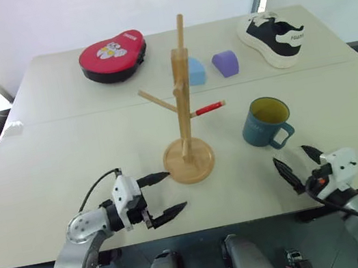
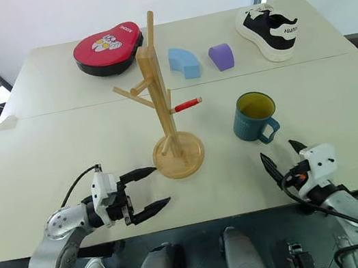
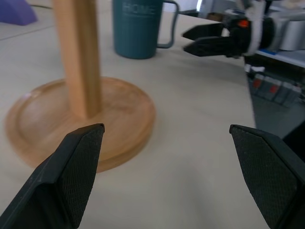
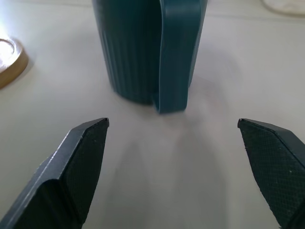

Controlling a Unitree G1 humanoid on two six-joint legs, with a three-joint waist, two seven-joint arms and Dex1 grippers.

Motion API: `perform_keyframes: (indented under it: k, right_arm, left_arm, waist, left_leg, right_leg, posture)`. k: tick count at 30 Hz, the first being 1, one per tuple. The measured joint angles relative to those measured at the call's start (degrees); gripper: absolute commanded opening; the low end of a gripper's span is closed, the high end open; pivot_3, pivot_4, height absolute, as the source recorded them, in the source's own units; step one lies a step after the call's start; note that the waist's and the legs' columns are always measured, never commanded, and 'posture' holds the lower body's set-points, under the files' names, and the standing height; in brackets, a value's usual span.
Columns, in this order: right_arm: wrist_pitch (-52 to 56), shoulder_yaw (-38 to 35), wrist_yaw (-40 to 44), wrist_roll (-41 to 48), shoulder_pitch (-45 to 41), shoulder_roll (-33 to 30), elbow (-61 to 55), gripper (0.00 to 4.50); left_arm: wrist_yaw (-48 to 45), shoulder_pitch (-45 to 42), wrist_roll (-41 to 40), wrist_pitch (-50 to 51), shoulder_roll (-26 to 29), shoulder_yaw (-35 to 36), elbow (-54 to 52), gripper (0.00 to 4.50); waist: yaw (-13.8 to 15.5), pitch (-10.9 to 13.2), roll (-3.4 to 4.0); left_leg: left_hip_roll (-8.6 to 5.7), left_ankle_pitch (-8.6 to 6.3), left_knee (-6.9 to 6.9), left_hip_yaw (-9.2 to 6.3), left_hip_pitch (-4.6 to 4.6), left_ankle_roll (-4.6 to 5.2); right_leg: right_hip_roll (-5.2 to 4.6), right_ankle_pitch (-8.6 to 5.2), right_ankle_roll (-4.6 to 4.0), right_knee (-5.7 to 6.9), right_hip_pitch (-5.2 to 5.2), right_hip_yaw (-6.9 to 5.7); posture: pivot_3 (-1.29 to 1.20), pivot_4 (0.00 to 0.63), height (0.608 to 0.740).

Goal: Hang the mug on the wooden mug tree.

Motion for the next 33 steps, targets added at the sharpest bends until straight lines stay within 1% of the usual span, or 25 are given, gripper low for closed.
perform_keyframes:
  k: [4, 12, 22, 23, 25, 27, 31, 32, 33]
  right_arm:
    - [-1.2, -0.4, -3.5, -1.6, -2.7, 1.4, 2.3, 4.47]
    - [-3.8, -1.5, -8.5, -4.3, -4.9, 3.0, 6.0, 4.47]
    - [-4.8, -1.4, -10.6, -5.1, -11.3, 3.7, 13.1, 4.47]
    - [-4.8, -1.4, -10.5, -5.0, -11.7, 3.7, 13.5, 4.24]
    - [-4.7, -1.4, -10.0, -4.5, -12.9, 3.7, 14.7, 3.62]
    - [-4.6, -1.4, -9.1, -3.8, -13.7, 3.7, 15.4, 2.64]
    - [-4.6, -1.1, -7.0, -2.5, -13.8, 3.7, 15.6, 0.49]
    - [-4.6, -1.0, -6.7, -2.3, -13.8, 3.8, 15.7, 0.08]
    - [-4.6, -0.9, -6.0, -1.9, -13.6, 3.7, 15.6, 0.08]
  left_arm:
    - [-0.6, -0.9, 0.1, -0.4, 0.1, -1.2, 0.0, 4.50]
    - [-1.4, -2.5, 0.4, -1.2, -0.1, -2.8, 0.1, 4.50]
    - [0.8, 0.3, 1.3, -2.0, 0.1, -3.1, -1.4, 4.50]
    - [1.1, 0.5, 1.3, -2.0, 0.1, -3.1, -1.7, 4.50]
    - [1.8, 1.1, 1.3, -2.0, 0.2, -2.9, -2.4, 4.50]
    - [2.5, 1.6, 1.3, -2.0, 0.2, -2.7, -3.0, 4.50]
    - [3.2, 2.1, 1.3, -2.0, 0.6, -1.9, -3.4, 4.50]
    - [3.5, 2.2, 1.3, -2.1, 0.7, -1.5, -3.4, 4.50]
    - [3.7, 2.2, 1.3, -2.1, 0.8, -1.3, -3.4, 4.50]
  waist:
    - [0.1, 0.0, 0.00]
    - [0.0, 0.0, 0.00]
    - [0.0, 0.0, 0.00]
    - [0.0, 0.0, 0.00]
    - [-0.1, 0.0, 0.00]
    - [-0.1, 0.0, 0.00]
    - [-0.1, 0.0, 0.00]
    - [-0.1, 0.0, 0.00]
    - [0.0, 0.0, 0.00]
  left_leg:
    - [-0.04, 0.01, 0.01, 0.00, 0.00, 0.01]
    - [-0.06, 0.02, 0.03, 0.01, 0.04, 0.02]
    - [-0.04, 0.03, 0.12, 0.00, 0.11, 0.04]
    - [-0.05, 0.03, 0.13, 0.00, 0.11, 0.04]
    - [-0.05, 0.03, 0.16, 0.01, 0.11, 0.04]
    - [-0.05, 0.03, 0.16, 0.01, 0.12, 0.04]
    - [-0.05, 0.03, 0.16, 0.00, 0.13, 0.04]
    - [-0.05, 0.03, 0.17, 0.00, 0.13, 0.04]
    - [-0.05, 0.03, 0.17, 0.00, 0.13, 0.04]
  right_leg:
    - [0.02, 0.00, 0.00, 0.00, 0.01, -0.02]
    - [0.11, 0.01, 0.02, 0.02, 0.06, -0.04]
    - [0.26, 0.01, 0.04, 0.11, 0.13, -0.03]
    - [0.26, 0.01, 0.04, 0.11, 0.14, -0.03]
    - [0.26, 0.02, 0.05, 0.11, 0.15, -0.03]
    - [0.27, 0.02, 0.05, 0.12, 0.16, -0.03]
    - [0.30, 0.02, 0.06, 0.15, 0.16, -0.04]
    - [0.30, 0.02, 0.06, 0.15, 0.16, -0.04]
    - [0.30, 0.02, 0.06, 0.15, 0.17, -0.04]
  posture:
    - [0.00, 0.150, 0.735]
    - [0.00, 0.150, 0.735]
    - [0.00, 0.150, 0.735]
    - [0.00, 0.150, 0.735]
    - [0.00, 0.150, 0.735]
    - [0.00, 0.150, 0.735]
    - [0.00, 0.150, 0.735]
    - [0.00, 0.150, 0.735]
    - [0.00, 0.150, 0.735]
